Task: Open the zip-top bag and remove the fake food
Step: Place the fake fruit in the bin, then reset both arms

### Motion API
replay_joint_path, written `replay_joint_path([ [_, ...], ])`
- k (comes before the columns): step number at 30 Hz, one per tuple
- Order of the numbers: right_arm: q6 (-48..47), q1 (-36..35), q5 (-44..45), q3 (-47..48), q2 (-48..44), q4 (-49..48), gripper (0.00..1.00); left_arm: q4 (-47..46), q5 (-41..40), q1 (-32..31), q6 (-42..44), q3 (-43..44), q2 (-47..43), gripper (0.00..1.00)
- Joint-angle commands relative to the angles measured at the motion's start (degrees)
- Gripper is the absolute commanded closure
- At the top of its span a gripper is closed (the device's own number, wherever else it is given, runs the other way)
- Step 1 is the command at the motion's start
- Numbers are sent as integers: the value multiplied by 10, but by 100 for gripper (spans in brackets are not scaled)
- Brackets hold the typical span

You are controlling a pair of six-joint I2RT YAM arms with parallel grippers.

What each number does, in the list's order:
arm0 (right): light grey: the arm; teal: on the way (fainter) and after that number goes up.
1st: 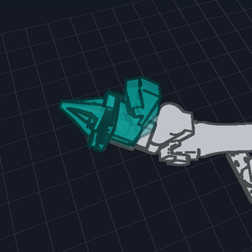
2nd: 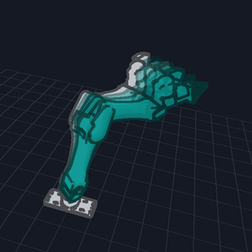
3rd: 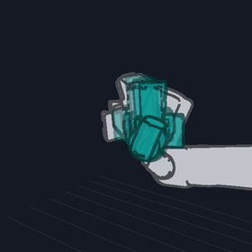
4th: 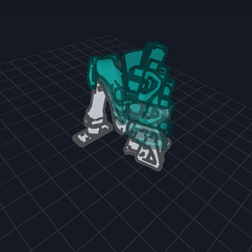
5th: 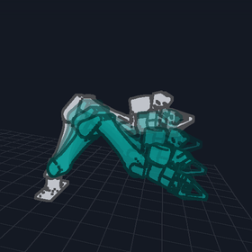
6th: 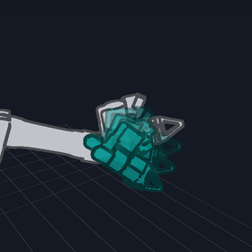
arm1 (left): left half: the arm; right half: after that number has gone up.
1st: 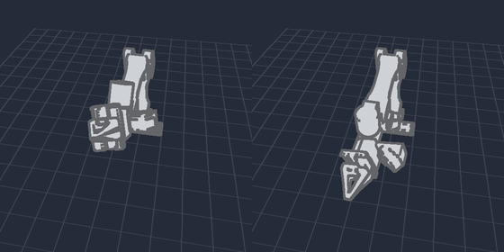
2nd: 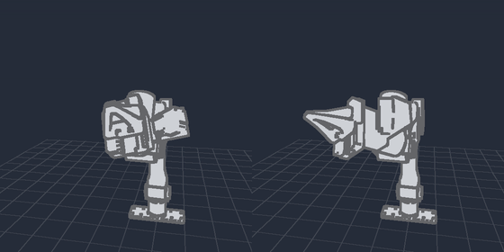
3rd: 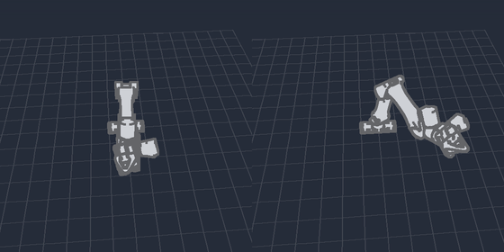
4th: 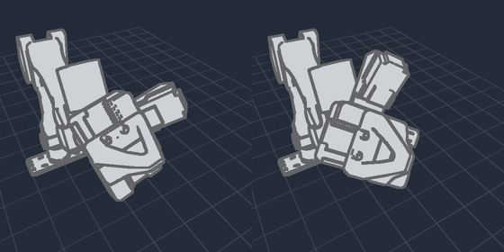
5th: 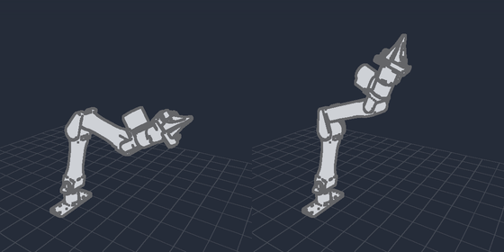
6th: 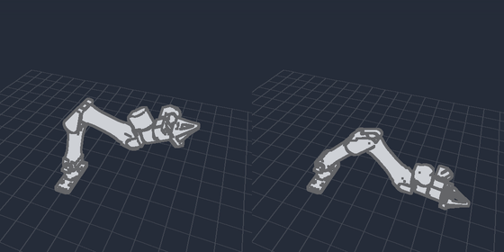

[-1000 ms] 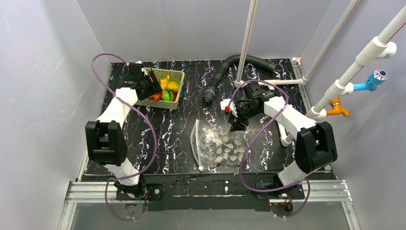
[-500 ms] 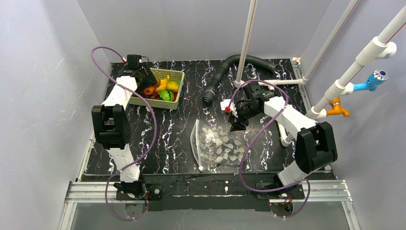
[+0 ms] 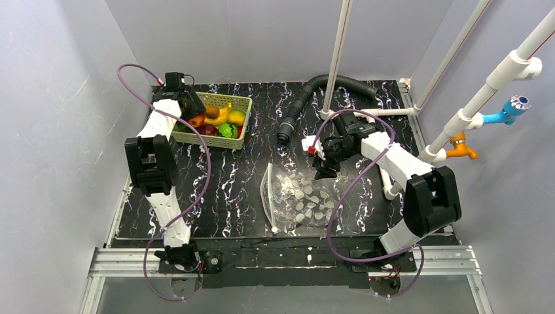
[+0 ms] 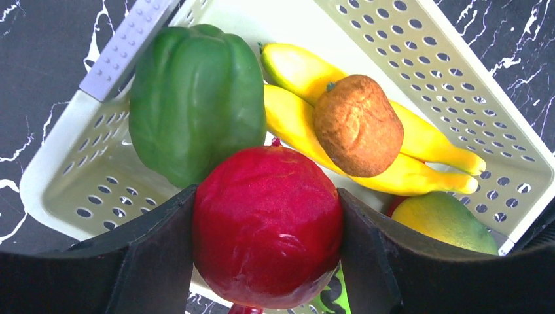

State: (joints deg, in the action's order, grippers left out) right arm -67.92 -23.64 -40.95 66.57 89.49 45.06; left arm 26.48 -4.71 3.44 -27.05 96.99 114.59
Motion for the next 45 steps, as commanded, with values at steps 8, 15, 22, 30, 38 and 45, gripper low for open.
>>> replay_joint_path([
  [8, -18, 3, -20, -8, -8, 18, 45, 13, 8, 4, 17, 39, -2, 6],
  [15, -20, 4, -20, -9, -9, 20, 45, 17, 16, 5, 32, 58, -11, 2],
  [22, -20, 8, -27, -9, -16, 20, 45, 15, 20, 5, 49, 55, -49, 2],
  [30, -19, 16, -55, -16, -47, 19, 45, -33, 104, 5, 68, -71, -192, 2],
  [38, -3, 17, -88, -45, -132, 18, 45, -104, 190, 9, 20, -279, -394, 1],
  [45, 50, 17, -69, -57, -261, 77, 44, -123, 265, 11, -30, -406, -530, 0],
])
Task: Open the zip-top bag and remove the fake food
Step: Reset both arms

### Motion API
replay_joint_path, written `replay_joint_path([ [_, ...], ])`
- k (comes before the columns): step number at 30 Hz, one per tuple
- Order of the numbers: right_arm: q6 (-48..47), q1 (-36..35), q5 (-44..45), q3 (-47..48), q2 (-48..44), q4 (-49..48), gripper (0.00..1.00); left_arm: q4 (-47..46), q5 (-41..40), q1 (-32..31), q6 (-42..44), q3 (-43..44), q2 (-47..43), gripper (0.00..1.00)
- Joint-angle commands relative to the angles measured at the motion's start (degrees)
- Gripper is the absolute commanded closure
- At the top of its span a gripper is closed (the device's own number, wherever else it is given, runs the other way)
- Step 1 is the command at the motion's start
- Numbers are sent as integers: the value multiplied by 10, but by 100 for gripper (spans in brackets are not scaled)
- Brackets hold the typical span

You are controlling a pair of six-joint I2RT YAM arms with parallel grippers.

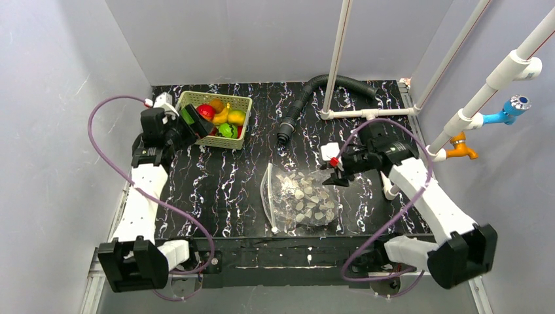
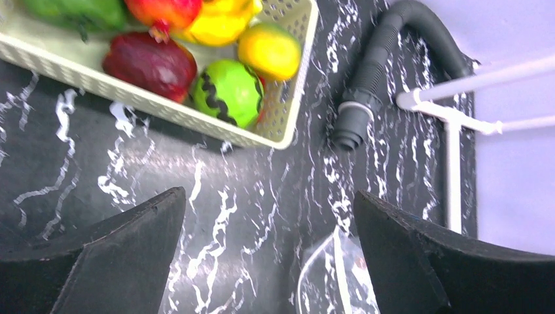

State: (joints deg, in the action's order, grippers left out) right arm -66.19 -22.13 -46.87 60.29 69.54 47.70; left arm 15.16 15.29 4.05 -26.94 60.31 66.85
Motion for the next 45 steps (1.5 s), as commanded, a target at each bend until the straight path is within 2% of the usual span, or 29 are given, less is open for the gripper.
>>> replay_joint_path([
  [1, 39, 2, -9, 16, -78, 65, 44, -5, 77, 5, -34, -48, -65, 0],
  [6, 136, 5, -11, 53, -144, 82, 43, 56, 120, 4, -34, -74, -132, 1],
  [9, 196, 34, -21, 70, -161, 87, 39, 95, 136, 4, -21, -73, -170, 0],
  [10, 219, 50, -23, 72, -166, 86, 34, 104, 140, 5, -19, -75, -185, 1],
  [11, 241, 61, -22, 73, -172, 82, 9, 112, 142, 5, -17, -77, -199, 1],
  [12, 268, 69, -21, 74, -176, 78, 2, 119, 145, 4, -15, -78, -212, 1],
  [17, 389, 101, 14, 63, -193, 46, 2, 153, 152, 4, -3, -86, -263, 1],
  [30, 477, 126, 61, 32, -238, 6, 2, 226, 112, 3, 28, -102, -336, 0],
  [39, 473, 188, -26, 12, -258, -3, 2, 237, 21, 4, -51, -100, -362, 0],
  [42, 516, 203, -36, 0, -268, -35, 2, 238, 40, 4, -32, -95, -366, 1],
  [45, 556, 210, -29, -6, -270, -56, 2, 238, 95, 3, 12, -79, -358, 1],
])
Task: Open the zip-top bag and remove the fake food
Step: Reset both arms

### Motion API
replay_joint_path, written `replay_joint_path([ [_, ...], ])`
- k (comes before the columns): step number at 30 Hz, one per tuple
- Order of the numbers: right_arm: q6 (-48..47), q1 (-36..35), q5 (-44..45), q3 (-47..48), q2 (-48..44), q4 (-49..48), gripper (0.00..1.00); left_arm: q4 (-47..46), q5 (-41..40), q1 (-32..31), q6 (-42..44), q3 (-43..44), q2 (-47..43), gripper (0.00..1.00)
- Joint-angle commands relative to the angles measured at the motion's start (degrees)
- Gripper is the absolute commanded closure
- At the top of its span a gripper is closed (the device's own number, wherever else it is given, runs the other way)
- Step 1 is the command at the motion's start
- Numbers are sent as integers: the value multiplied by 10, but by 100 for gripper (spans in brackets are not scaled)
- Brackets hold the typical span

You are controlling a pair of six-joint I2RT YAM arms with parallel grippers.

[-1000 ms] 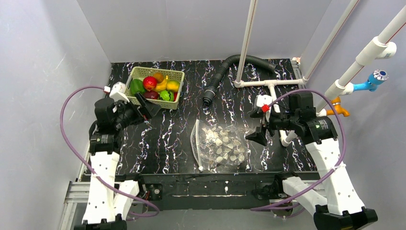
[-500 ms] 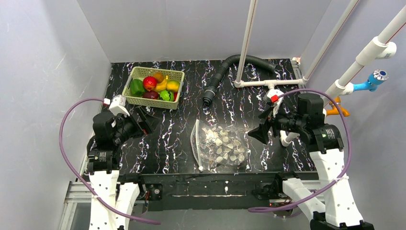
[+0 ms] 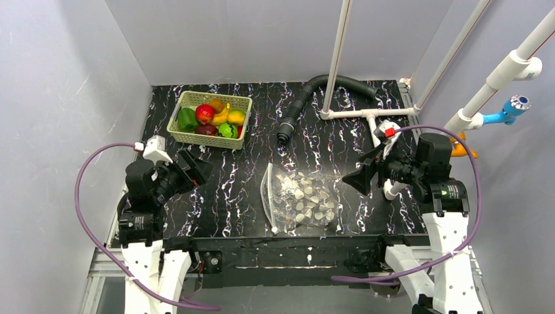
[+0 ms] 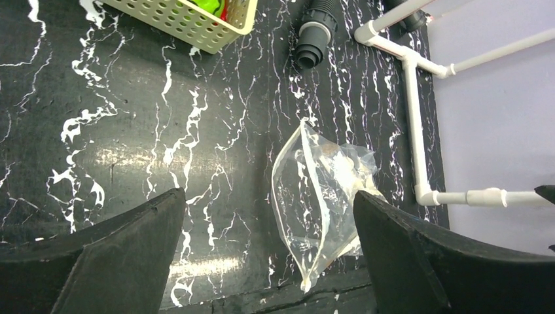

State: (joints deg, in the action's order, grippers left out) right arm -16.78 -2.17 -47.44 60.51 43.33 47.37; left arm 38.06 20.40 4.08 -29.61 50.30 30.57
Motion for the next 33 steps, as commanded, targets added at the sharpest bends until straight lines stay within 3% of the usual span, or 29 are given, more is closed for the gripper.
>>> replay_joint_path([
  [1, 69, 13, -24, -7, -8, -55, 2, 11, 63, 4, 53, 26, 6, 1],
  [6, 114, 35, -10, -2, -5, -71, 2, 30, 127, 0, 103, 32, -8, 0],
  [16, 148, 50, 15, -2, -8, -85, 2, 51, 125, -9, 113, 45, -19, 1],
  [33, 102, 55, -11, -7, -26, -60, 2, 60, 114, -11, 114, 35, -34, 0],
])
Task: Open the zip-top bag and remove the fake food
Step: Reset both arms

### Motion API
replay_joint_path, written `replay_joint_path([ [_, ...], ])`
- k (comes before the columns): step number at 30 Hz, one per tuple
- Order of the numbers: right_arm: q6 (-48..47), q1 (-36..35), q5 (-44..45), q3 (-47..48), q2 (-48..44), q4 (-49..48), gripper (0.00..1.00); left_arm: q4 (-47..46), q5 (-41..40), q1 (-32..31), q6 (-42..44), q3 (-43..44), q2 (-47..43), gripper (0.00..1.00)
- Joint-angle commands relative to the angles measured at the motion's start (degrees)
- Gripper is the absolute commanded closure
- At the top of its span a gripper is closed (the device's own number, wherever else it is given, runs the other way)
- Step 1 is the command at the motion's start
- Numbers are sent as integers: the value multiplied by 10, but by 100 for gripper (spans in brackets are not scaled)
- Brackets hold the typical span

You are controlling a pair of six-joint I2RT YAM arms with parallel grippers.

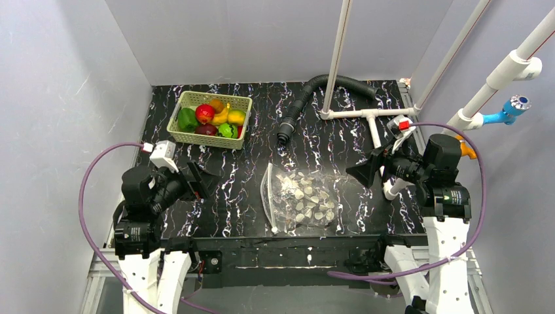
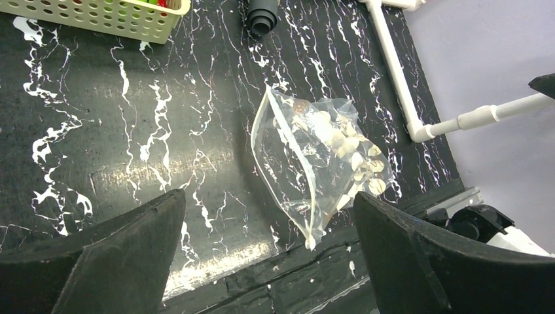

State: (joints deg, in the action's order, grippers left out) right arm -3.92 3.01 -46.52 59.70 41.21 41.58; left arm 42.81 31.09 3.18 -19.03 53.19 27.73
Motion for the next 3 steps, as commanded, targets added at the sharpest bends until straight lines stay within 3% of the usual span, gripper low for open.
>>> replay_joint_path([
  [1, -26, 3, -18, 1, -4, -3, 2, 13, 6, -3, 9, 5, -7, 0],
  [3, -21, 4, -18, 2, -5, -1, 2, 14, 3, -3, 10, 1, -9, 0],
])
